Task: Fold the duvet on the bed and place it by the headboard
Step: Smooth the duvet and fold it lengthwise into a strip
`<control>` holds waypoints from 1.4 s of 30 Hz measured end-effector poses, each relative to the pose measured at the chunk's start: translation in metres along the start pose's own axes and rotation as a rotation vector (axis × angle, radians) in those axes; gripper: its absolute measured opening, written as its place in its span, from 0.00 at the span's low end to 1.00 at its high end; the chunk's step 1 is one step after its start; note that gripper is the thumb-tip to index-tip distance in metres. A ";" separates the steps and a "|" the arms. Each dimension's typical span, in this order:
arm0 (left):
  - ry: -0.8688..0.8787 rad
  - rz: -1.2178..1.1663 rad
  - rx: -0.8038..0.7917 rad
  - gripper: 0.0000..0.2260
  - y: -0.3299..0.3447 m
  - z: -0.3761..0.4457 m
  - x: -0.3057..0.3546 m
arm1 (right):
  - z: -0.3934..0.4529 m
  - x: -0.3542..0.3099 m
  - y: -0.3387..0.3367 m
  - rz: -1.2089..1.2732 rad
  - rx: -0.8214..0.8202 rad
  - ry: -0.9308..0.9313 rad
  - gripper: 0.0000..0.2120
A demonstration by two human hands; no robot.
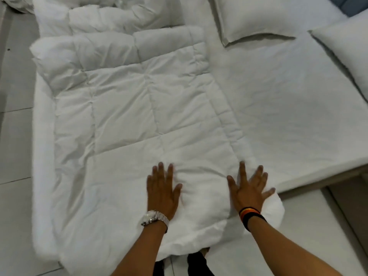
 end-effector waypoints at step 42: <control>-0.628 -0.824 -0.124 0.57 -0.192 0.072 -0.370 | -0.202 -0.460 0.076 0.148 0.084 -0.326 0.38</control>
Point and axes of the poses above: each hand's wrist, its own z-axis towards the middle knuckle, its own y-axis out of the palm, x = y × z, the point moved 5 cm from there along z, towards the middle knuckle, and after that the axes turned 2 degrees about z, right-handed, at the moved point
